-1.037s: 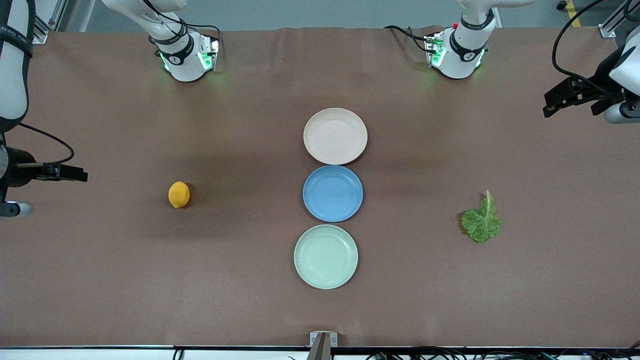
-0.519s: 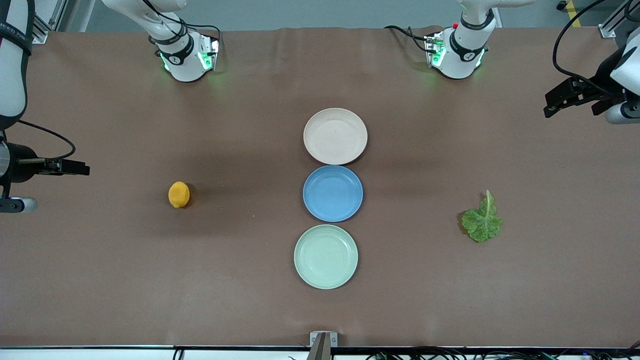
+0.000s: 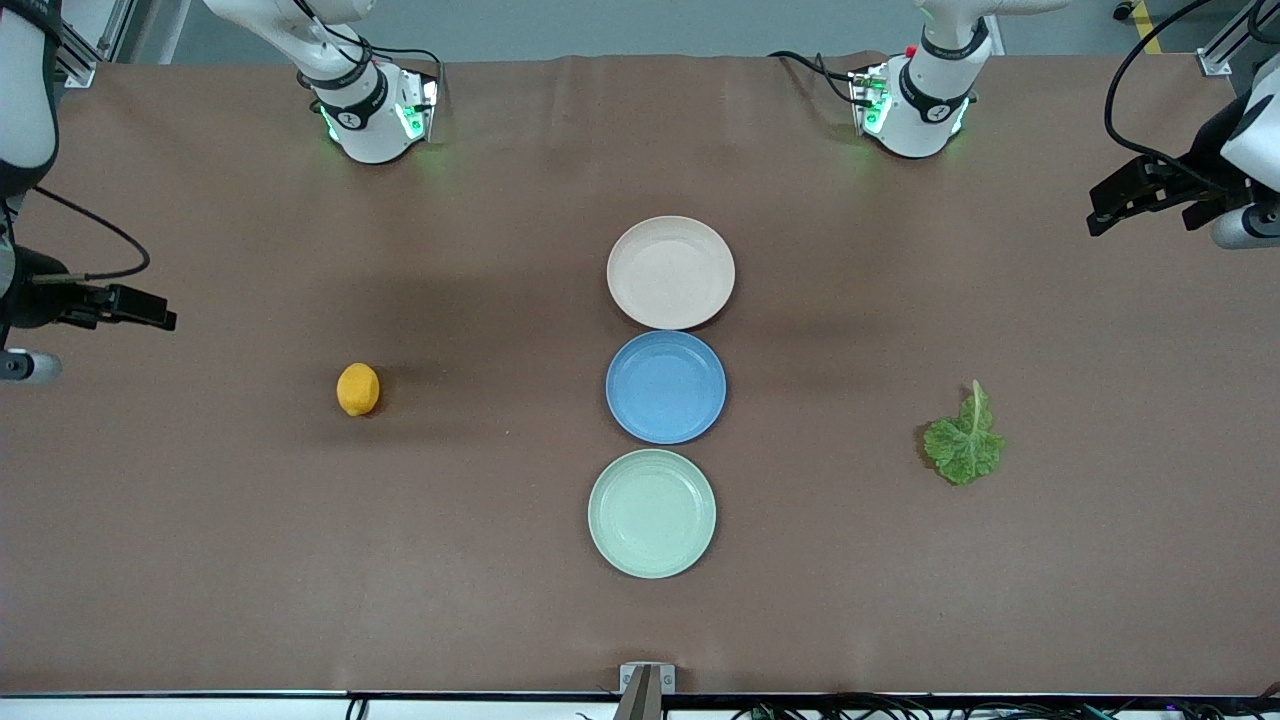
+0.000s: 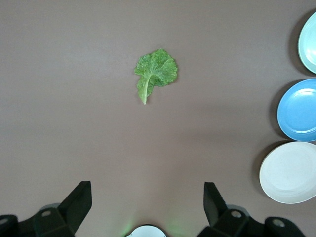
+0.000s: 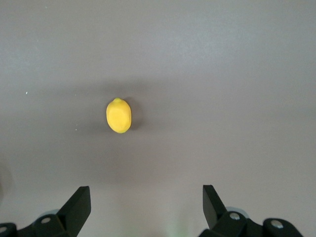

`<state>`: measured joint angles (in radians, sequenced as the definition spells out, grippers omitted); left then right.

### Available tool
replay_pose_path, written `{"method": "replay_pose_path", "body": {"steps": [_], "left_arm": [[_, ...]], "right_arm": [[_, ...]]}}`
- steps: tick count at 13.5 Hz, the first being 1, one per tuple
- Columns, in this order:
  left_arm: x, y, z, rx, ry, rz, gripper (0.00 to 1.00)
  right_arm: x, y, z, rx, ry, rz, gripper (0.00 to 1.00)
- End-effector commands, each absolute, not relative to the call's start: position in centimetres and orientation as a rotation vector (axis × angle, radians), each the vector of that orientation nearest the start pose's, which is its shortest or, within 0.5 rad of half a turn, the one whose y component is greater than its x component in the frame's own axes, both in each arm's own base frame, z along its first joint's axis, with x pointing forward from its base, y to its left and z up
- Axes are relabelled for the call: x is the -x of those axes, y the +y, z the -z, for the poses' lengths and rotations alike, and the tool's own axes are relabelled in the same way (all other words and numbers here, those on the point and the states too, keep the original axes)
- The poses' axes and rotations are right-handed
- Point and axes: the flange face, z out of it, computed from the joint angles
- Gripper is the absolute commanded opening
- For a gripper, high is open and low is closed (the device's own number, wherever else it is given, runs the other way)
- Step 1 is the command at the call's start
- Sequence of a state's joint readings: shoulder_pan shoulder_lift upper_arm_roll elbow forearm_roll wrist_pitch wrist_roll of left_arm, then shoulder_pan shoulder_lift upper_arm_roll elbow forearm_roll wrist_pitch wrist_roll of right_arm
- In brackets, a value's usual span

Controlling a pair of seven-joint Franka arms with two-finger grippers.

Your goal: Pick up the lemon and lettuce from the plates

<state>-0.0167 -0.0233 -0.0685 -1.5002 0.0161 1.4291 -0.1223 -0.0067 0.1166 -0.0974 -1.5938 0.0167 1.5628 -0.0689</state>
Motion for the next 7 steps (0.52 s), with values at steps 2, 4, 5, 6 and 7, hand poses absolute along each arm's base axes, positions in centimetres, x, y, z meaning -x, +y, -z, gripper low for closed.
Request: {"method": "replay_pose_path", "body": {"steps": [2, 4, 5, 6, 7], "left_arm": [[-53.0, -4.6, -66.1, 3.121, -0.079, -0.040, 1.00], [-53.1, -4.4, -65.8, 3.121, -0.084, -0.047, 1.00], [-53.1, -4.3, -65.8, 3.121, -0.086, -0.047, 1.00], [-53.1, -4.3, -65.8, 3.121, -0.086, -0.047, 1.00], [-53.2, -4.3, -65.9, 3.121, -0.086, -0.043, 1.00]], "right_arm": [[-54.5, -5.3, -55.2, 3.111, 0.052, -0.186, 1.00], [-53.6, -5.3, -56.5, 3.113, 0.051, -0.153, 1.00], [-53.2, -5.3, -56.8, 3.116, 0.049, -0.149, 1.00], [-52.7, -5.3, -57.4, 3.116, 0.048, -0.132, 1.00], [-52.3, -5.3, -57.8, 3.117, 0.045, -0.120, 1.00]]}}
